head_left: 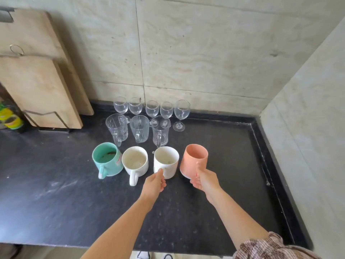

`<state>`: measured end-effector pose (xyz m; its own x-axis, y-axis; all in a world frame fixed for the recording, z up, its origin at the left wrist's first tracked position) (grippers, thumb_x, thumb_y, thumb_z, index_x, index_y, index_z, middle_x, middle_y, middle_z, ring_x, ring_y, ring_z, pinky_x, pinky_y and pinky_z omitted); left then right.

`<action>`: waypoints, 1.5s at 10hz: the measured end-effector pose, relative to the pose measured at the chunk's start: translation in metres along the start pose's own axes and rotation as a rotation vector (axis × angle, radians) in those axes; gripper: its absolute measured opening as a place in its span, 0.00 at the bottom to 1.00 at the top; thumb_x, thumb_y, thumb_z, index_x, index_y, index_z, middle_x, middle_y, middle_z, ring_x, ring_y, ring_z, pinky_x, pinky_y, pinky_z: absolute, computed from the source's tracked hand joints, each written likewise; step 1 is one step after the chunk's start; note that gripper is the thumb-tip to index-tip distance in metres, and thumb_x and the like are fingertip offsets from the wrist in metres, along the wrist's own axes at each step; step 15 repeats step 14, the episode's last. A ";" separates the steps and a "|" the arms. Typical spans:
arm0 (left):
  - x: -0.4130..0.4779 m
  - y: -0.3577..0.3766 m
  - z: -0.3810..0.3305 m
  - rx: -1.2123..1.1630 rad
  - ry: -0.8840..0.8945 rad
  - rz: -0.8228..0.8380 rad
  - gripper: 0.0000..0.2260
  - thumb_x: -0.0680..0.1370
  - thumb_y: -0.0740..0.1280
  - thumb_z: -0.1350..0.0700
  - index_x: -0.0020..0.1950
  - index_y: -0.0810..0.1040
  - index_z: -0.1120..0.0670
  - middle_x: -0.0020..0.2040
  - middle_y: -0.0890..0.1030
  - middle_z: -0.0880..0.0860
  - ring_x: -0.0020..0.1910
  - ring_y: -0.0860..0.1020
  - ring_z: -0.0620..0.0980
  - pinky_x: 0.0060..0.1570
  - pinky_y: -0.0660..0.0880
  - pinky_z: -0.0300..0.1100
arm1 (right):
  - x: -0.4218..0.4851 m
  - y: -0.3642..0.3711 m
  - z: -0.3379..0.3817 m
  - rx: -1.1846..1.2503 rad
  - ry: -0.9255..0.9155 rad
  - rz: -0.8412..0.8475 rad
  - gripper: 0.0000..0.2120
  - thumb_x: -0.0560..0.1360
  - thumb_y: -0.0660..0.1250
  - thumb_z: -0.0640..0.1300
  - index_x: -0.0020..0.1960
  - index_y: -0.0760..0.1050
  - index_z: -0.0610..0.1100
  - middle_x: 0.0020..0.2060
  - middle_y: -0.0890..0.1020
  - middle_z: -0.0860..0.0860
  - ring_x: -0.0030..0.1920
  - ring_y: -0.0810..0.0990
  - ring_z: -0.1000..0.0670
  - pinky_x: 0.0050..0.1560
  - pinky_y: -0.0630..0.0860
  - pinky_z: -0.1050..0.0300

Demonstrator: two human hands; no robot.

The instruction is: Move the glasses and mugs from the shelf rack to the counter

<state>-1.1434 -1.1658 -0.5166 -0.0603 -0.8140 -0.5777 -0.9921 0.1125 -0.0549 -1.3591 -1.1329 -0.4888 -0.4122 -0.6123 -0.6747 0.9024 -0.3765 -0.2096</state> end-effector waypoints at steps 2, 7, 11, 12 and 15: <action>0.013 0.004 -0.001 0.024 0.010 0.034 0.17 0.79 0.56 0.44 0.38 0.72 0.54 0.42 0.75 0.53 0.46 0.76 0.50 0.49 0.74 0.43 | 0.011 0.013 0.001 -0.039 -0.026 0.100 0.20 0.77 0.59 0.62 0.45 0.74 0.44 0.46 0.81 0.46 0.48 0.81 0.48 0.47 0.79 0.55; 0.007 0.002 0.009 0.289 -0.018 0.036 0.20 0.80 0.52 0.43 0.42 0.77 0.54 0.45 0.80 0.51 0.48 0.78 0.51 0.56 0.75 0.49 | 0.011 0.016 -0.011 -0.373 -0.014 0.097 0.21 0.79 0.52 0.61 0.42 0.76 0.49 0.58 0.78 0.49 0.58 0.75 0.46 0.64 0.71 0.43; -0.014 0.004 0.013 0.364 -0.129 0.062 0.19 0.80 0.52 0.42 0.48 0.78 0.51 0.50 0.78 0.50 0.47 0.78 0.49 0.55 0.74 0.45 | -0.012 0.014 -0.027 -0.391 0.027 0.072 0.20 0.79 0.53 0.61 0.45 0.77 0.49 0.53 0.77 0.50 0.53 0.77 0.47 0.50 0.75 0.52; -0.019 0.000 0.001 0.504 -0.090 0.087 0.20 0.80 0.52 0.42 0.49 0.78 0.53 0.44 0.78 0.50 0.41 0.76 0.47 0.46 0.74 0.43 | -0.018 0.008 -0.021 -0.424 0.011 -0.009 0.21 0.79 0.55 0.59 0.51 0.78 0.44 0.51 0.79 0.48 0.50 0.78 0.46 0.54 0.77 0.48; -0.029 -0.024 -0.058 0.905 0.283 -0.097 0.09 0.80 0.55 0.52 0.46 0.71 0.55 0.43 0.78 0.53 0.41 0.77 0.54 0.36 0.69 0.45 | -0.029 -0.009 0.027 -0.464 -0.110 -0.192 0.06 0.69 0.65 0.41 0.43 0.78 0.40 0.36 0.80 0.48 0.35 0.78 0.48 0.37 0.76 0.54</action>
Point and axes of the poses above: each hand's wrist, its own x-axis towards the middle knuckle, its own y-axis out of the palm, z = x × y, the point moved 9 cm from there along x, towards the middle knuckle
